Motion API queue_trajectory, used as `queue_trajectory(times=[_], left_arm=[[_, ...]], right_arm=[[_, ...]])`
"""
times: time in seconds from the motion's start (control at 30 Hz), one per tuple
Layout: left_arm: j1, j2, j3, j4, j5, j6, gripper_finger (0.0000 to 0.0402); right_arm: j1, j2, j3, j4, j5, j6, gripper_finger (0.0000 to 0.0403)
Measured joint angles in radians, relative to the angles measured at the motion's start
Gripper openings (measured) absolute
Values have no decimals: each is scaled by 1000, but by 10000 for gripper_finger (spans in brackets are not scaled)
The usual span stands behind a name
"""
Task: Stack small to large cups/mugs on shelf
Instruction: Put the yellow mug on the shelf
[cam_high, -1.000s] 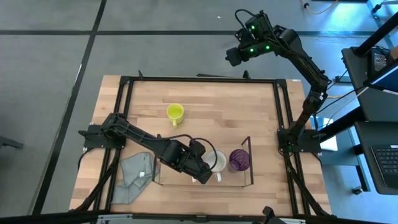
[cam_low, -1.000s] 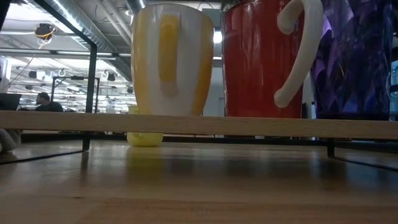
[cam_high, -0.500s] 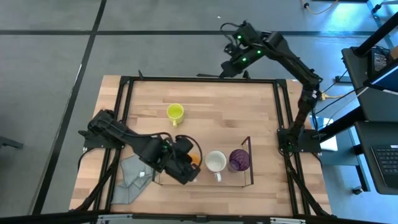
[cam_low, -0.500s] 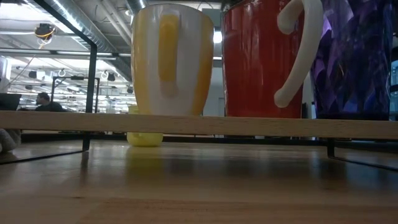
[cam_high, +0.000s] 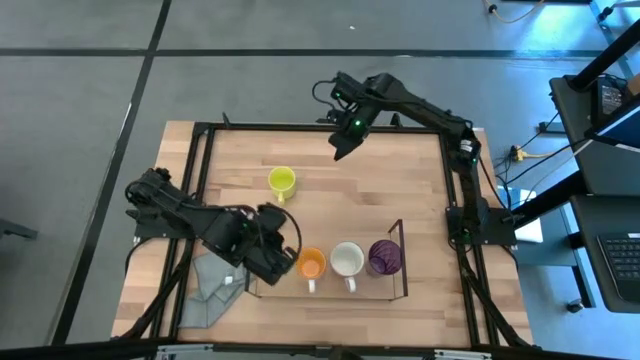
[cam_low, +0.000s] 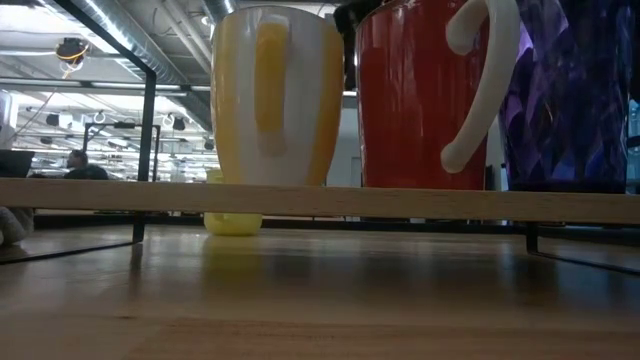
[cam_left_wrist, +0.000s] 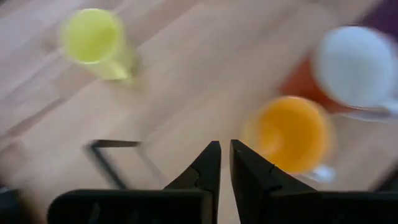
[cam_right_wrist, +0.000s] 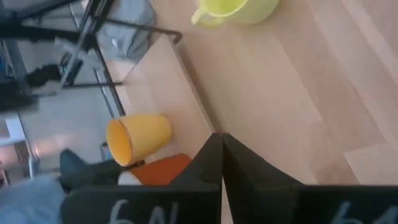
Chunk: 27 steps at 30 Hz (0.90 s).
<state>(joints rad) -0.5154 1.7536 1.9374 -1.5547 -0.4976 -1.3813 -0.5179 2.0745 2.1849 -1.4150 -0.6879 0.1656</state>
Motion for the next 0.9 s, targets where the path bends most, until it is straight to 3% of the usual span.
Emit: queue_trajectory(times=[0.2, 0.27, 0.4, 0.47, 0.6, 0.83, 0.9], left_arm=[[56, -124, -254, 43, 71, -60, 23], [56, -164, -333, 145, 91, -46, 23], [57, -225, -439, 316, 87, -1, 23], [64, -242, -463, 345, 67, 10, 23], [98, -252, -471, 359, 56, 66, 23], [198, -252, -471, 465, 71, 274, 23], [238, -252, -471, 512, 92, 338, 23]], right_arm=[[0, -53, 4, -78, -53, -148, 8], [2, -95, 21, -128, 30, -160, 8], [0, -200, 39, -153, 306, -69, 8], [-1, -276, 49, -158, 370, 37, 8], [44, -445, 72, -146, 349, 148, 8], [252, -739, 81, -34, 324, 268, 8], [314, -793, 73, 32, 378, 356, 8]])
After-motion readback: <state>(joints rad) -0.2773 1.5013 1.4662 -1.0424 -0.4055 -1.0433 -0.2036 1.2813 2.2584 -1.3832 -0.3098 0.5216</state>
